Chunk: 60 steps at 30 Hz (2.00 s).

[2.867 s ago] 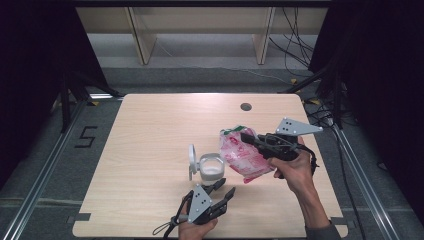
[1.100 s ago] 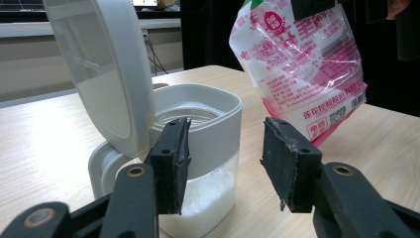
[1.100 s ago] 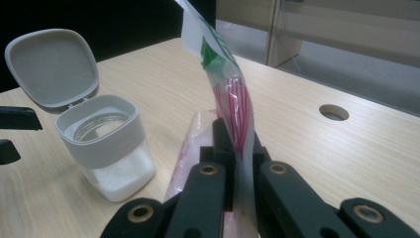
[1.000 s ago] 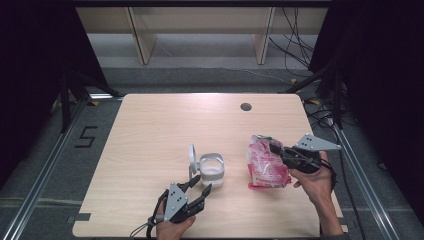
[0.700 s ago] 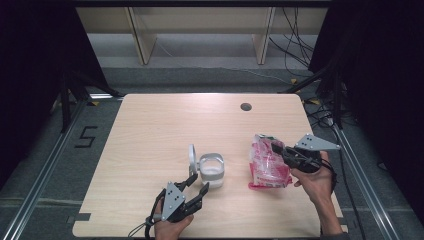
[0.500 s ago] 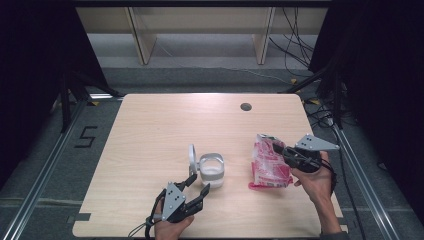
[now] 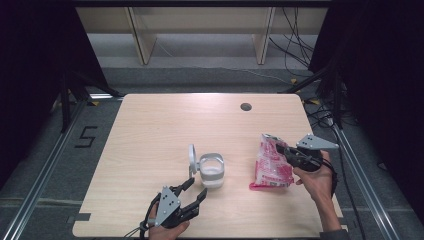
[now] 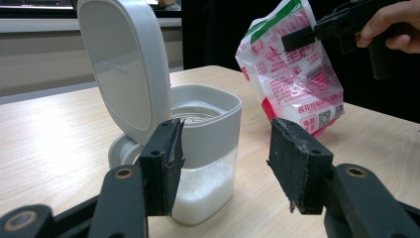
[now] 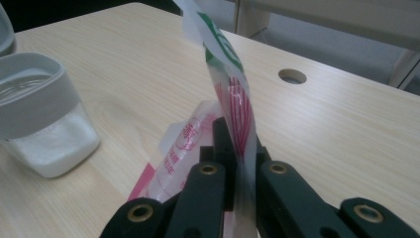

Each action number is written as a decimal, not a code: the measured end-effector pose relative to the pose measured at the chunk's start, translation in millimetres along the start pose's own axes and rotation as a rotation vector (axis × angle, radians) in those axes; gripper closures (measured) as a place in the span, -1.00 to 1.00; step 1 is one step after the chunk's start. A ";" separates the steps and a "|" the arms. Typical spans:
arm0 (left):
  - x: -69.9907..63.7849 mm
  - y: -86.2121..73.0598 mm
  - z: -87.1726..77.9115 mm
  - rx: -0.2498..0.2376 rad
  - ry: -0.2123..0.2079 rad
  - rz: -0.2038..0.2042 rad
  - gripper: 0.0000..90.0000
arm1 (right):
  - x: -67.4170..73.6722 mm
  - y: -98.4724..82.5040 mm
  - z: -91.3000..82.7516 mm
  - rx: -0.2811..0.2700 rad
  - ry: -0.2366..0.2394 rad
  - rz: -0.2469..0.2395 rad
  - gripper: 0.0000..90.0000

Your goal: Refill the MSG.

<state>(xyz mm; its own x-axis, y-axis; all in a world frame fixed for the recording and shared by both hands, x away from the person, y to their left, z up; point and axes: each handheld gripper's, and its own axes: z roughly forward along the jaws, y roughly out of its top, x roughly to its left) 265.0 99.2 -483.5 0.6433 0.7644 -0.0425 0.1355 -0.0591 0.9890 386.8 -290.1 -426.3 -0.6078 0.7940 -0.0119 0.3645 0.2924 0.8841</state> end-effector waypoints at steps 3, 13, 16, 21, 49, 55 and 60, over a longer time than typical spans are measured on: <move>1.7 0.7 -3.1 -0.006 0.001 -0.005 -0.02 | -4.5 -4.0 3.9 0.002 0.004 -0.001 1.00; 8.9 3.4 -13.5 0.025 0.031 -0.022 -0.11 | -10.2 -12.2 9.0 0.023 -0.003 0.002 1.00; 12.1 3.4 -14.6 0.014 0.051 -0.034 -0.17 | -9.4 -14.1 10.4 0.027 -0.001 0.031 1.00; 14.4 4.5 -16.5 0.029 0.062 -0.044 -0.24 | -10.0 -13.9 12.0 0.037 -0.007 0.014 1.00; 21.5 5.0 -17.7 0.047 0.090 -0.061 -0.26 | -23.4 -21.1 25.7 0.091 -0.067 0.110 0.85; 21.2 5.0 -17.3 0.053 0.093 -0.062 -0.26 | -26.6 -23.6 25.1 0.105 -0.119 0.152 0.65; 20.9 4.3 -16.6 0.057 0.090 -0.059 -0.26 | -28.3 -21.8 18.5 0.097 -0.149 0.155 0.54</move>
<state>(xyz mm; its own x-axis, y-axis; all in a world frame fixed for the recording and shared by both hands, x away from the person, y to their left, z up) 266.6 125.5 -477.8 0.5634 0.8218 -0.0851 0.2154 -0.0467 0.9754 409.1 -309.0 -453.9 -0.4308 0.9013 0.0452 0.5160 0.2050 0.8317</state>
